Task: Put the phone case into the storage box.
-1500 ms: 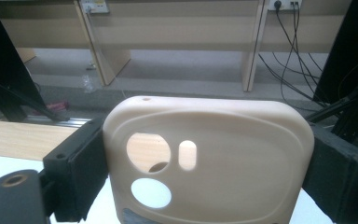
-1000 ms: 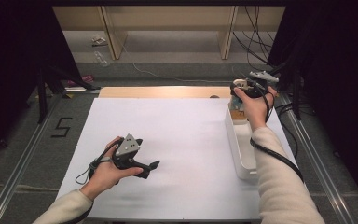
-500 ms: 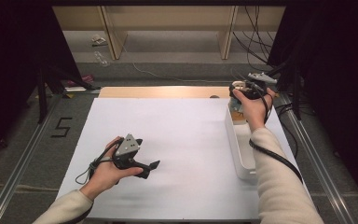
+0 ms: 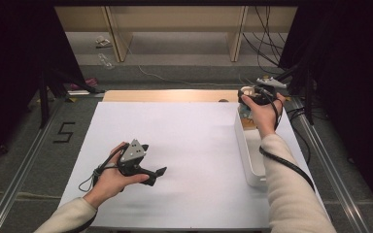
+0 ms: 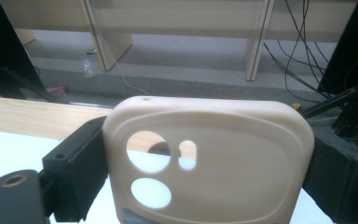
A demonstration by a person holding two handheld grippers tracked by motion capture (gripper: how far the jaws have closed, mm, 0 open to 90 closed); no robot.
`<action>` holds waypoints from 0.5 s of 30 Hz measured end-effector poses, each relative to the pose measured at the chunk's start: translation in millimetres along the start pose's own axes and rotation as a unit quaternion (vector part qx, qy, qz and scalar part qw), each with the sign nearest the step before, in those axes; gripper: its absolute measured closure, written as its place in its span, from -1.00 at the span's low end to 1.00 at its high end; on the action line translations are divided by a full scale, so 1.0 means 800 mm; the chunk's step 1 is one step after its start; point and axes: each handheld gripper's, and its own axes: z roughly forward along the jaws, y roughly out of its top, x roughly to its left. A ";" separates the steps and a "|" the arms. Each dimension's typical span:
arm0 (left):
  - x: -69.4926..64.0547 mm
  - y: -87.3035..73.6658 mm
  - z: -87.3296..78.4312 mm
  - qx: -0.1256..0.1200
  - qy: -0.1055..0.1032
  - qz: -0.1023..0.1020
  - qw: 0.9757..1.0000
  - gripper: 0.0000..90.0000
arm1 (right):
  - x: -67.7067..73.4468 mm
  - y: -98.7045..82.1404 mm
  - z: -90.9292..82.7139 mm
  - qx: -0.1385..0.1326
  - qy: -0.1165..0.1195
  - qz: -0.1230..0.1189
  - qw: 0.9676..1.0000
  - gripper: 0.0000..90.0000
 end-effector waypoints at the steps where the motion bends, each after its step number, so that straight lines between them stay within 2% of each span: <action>1: 0.000 0.000 0.000 0.000 0.000 0.000 1.000 -1.00 | 0.000 0.000 0.000 0.000 0.000 -0.002 1.000 -0.74; 15: 0.000 0.000 0.000 0.000 0.000 0.000 1.000 -1.00 | 0.001 -0.006 0.004 0.007 0.001 -0.007 1.000 -0.74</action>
